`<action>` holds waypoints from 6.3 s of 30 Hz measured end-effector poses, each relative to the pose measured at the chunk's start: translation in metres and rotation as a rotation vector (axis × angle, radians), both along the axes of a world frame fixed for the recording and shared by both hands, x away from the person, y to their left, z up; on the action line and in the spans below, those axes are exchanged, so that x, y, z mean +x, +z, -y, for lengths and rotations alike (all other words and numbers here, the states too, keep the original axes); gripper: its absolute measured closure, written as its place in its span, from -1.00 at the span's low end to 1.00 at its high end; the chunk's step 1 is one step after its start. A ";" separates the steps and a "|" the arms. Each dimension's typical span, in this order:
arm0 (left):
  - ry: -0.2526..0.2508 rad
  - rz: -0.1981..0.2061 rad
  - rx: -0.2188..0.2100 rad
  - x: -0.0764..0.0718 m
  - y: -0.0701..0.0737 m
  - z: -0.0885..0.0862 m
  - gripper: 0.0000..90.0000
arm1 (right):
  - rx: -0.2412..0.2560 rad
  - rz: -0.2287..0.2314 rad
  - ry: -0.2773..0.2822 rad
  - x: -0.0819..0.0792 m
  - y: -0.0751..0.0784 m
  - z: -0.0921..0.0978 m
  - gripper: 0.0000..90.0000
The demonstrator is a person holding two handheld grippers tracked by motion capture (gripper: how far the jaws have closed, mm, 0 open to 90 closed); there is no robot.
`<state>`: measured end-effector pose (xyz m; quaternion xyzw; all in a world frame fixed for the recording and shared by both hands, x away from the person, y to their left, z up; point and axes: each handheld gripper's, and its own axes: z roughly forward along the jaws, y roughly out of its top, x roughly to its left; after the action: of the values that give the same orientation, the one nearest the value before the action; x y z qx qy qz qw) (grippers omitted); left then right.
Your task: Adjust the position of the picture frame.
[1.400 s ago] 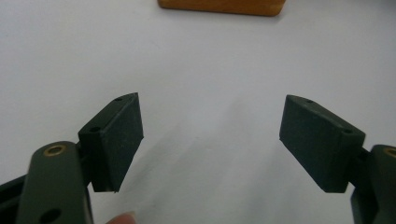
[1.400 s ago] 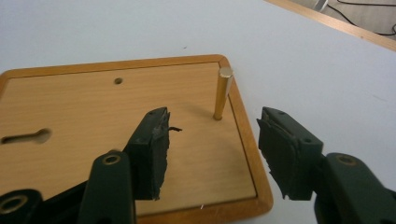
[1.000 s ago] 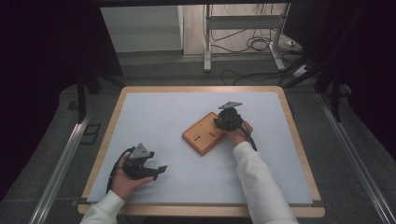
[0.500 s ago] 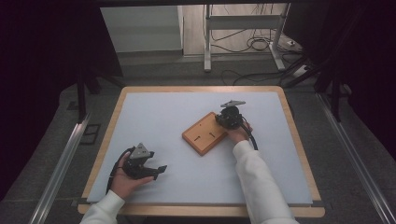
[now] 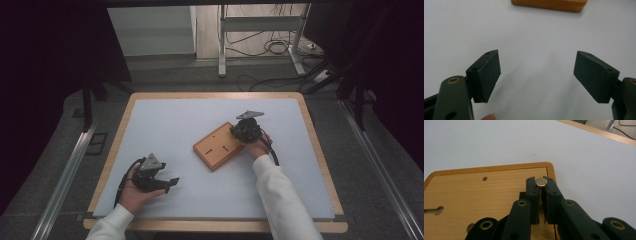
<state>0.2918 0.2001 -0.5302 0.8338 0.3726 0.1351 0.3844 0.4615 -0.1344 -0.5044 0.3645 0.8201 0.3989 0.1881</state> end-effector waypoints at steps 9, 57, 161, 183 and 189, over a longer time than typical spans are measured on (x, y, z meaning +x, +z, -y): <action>-0.007 0.006 -0.007 -0.001 0.001 0.000 -0.54 | 0.022 -0.010 0.091 -0.035 -0.003 -0.009 0.86; 0.035 0.029 -0.030 0.002 0.005 -0.006 -0.53 | 0.058 -0.021 -0.027 -0.164 0.003 0.073 -0.48; -0.252 -0.093 0.013 0.026 -0.003 0.043 1.00 | 0.025 -0.058 -0.123 -0.182 -0.011 0.109 -0.53; -0.280 -0.089 -0.005 0.018 -0.001 0.059 1.00 | 0.028 -0.054 -0.132 -0.180 -0.010 0.110 -0.53; -0.129 -0.015 -0.017 0.022 0.009 0.036 0.82 | 0.023 -0.019 -0.144 -0.174 -0.005 0.112 -0.50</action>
<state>0.3133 0.1645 -0.5208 0.8538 0.3219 0.1004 0.3966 0.2876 -0.2461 -0.5093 0.4284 0.7890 0.3901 0.2045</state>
